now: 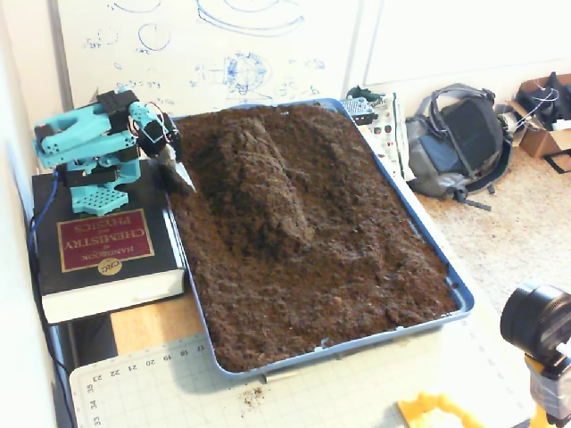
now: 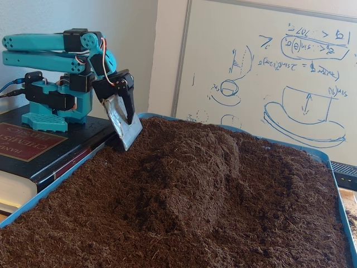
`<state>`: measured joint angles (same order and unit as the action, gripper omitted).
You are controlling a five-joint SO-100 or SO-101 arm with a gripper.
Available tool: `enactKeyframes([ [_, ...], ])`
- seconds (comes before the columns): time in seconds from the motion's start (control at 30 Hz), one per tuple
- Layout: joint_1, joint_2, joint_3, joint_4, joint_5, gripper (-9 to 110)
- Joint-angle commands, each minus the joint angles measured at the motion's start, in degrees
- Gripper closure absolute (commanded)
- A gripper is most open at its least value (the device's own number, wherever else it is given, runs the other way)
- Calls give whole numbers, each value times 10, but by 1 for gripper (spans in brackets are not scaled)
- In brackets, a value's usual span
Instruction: Build a berm.
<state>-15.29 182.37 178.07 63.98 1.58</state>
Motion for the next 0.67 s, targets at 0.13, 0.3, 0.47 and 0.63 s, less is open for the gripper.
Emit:
enactKeyframes([
  [0.13,-4,40,18,-4,4,101],
  [0.3,-3,44,18,-4,4,101],
  [0.47,0,44,18,-4,4,101],
  [0.63,0,45,18,-4,4,101],
])
